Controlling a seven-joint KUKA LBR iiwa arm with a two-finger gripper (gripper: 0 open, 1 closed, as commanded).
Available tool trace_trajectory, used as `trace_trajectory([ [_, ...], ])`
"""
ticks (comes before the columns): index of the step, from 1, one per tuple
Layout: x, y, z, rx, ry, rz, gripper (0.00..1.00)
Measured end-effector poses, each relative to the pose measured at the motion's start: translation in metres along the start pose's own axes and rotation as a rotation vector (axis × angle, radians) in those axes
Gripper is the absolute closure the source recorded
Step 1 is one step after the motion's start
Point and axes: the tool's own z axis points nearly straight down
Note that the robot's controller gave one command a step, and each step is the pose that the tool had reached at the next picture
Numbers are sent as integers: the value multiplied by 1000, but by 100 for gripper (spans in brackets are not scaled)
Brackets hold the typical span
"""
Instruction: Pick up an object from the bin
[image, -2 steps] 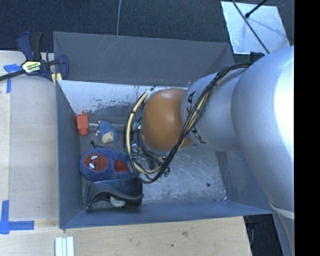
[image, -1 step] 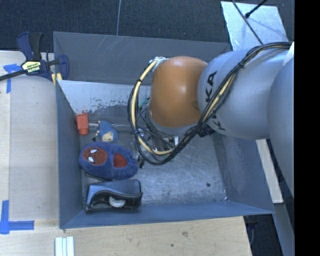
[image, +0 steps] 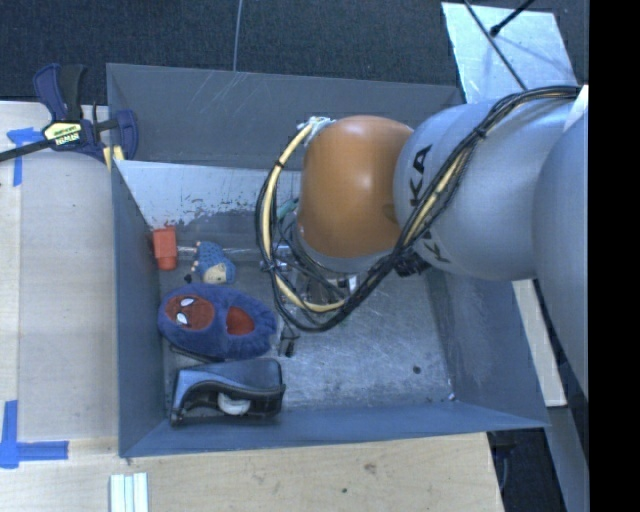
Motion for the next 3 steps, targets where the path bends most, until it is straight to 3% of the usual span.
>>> trace_trajectory([
  [1, -36, 28, 106, -1, -1, -51, 0],
  [2, -38, 29, 100, -3, -8, -50, 100],
  [3, -21, 33, -111, -3, -9, -72, 100],
])
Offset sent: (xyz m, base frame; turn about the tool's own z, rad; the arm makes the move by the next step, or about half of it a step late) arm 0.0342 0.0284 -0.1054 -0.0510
